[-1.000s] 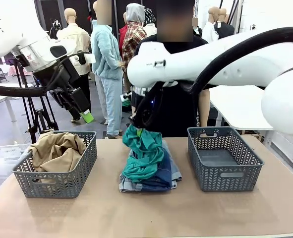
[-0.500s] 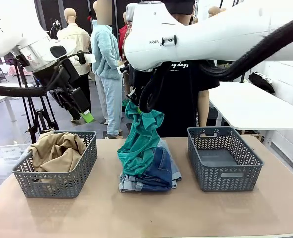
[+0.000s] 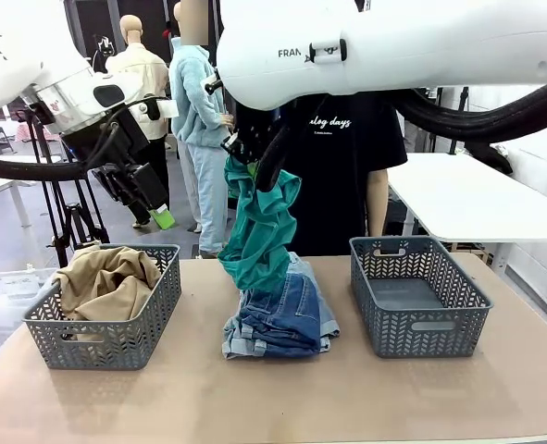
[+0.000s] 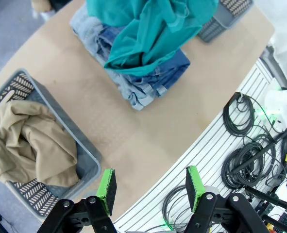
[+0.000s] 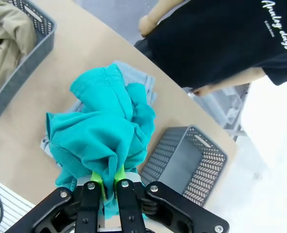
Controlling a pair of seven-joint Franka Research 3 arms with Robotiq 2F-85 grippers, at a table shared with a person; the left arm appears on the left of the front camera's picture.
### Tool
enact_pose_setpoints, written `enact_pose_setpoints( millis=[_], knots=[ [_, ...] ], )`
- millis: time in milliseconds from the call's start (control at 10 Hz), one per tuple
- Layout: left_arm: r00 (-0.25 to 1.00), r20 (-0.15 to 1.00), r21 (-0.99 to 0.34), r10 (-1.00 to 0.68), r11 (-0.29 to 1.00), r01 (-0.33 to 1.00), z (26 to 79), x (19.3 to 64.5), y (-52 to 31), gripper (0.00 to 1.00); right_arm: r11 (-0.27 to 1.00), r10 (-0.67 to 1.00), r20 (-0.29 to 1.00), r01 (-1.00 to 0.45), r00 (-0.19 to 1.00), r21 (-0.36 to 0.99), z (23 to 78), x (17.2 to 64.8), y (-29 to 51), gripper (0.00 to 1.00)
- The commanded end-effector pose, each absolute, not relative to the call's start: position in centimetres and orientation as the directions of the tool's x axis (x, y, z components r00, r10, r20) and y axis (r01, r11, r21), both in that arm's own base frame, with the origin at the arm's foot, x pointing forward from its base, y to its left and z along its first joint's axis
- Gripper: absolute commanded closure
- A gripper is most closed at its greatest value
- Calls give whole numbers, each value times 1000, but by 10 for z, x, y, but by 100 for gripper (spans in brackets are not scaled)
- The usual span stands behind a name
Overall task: Sort the tops and bottoms.
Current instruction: Lift clothes from the center of the table with your right hand, then sort the clothes according to human instructions.
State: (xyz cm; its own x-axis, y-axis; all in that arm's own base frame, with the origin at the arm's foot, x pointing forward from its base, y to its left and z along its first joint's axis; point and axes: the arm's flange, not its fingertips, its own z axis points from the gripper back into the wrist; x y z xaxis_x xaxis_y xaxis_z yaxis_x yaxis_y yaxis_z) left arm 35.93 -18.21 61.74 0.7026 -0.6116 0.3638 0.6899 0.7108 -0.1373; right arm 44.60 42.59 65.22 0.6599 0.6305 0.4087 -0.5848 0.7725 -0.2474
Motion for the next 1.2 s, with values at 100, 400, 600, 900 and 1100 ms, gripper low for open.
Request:
enact_pose_setpoints(
  millis=[100, 400, 600, 900, 1100],
  knots=[
    [703, 366, -145, -610, 709, 690, 619, 359, -182, 25, 773, 630, 409, -585, 660, -247, 652, 446, 426, 100],
    [703, 366, -145, -610, 709, 690, 619, 359, -182, 25, 773, 630, 409, -585, 660, -247, 652, 446, 426, 100],
    [703, 366, -145, -610, 709, 690, 619, 359, -182, 25, 773, 630, 409, -585, 660, -247, 652, 446, 426, 100],
    [703, 366, -145, -610, 709, 690, 619, 359, -182, 25, 773, 630, 409, -585, 660, -247, 652, 446, 426, 100],
    [703, 366, -145, -610, 709, 690, 619, 359, -182, 25, 773, 630, 409, -585, 660, -247, 652, 446, 426, 100]
  ],
)
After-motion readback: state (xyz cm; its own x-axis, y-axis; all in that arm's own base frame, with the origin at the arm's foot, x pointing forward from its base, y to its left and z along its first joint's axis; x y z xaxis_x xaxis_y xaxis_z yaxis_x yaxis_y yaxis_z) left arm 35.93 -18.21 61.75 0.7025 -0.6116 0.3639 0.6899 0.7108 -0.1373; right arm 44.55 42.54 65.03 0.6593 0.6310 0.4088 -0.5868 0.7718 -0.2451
